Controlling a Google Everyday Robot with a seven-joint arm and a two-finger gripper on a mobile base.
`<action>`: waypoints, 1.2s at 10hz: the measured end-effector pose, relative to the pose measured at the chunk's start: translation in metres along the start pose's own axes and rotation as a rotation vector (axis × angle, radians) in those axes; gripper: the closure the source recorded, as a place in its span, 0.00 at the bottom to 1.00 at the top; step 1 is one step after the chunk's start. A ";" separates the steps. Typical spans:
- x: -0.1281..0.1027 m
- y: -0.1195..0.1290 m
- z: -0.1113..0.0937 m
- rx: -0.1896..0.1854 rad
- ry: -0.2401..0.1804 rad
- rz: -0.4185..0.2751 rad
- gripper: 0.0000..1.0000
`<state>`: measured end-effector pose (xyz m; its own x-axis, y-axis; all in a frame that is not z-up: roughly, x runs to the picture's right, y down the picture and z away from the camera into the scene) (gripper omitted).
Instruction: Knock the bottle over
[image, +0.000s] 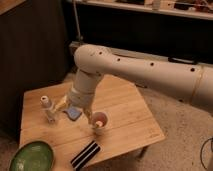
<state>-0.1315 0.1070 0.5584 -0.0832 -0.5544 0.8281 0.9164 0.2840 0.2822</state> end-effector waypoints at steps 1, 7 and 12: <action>0.000 0.000 0.000 0.001 0.000 0.000 0.20; 0.027 -0.025 -0.063 0.066 0.292 -0.118 0.65; 0.091 -0.122 -0.093 0.117 0.568 -0.243 1.00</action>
<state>-0.2148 -0.0514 0.5543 -0.0335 -0.9339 0.3560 0.8458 0.1632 0.5078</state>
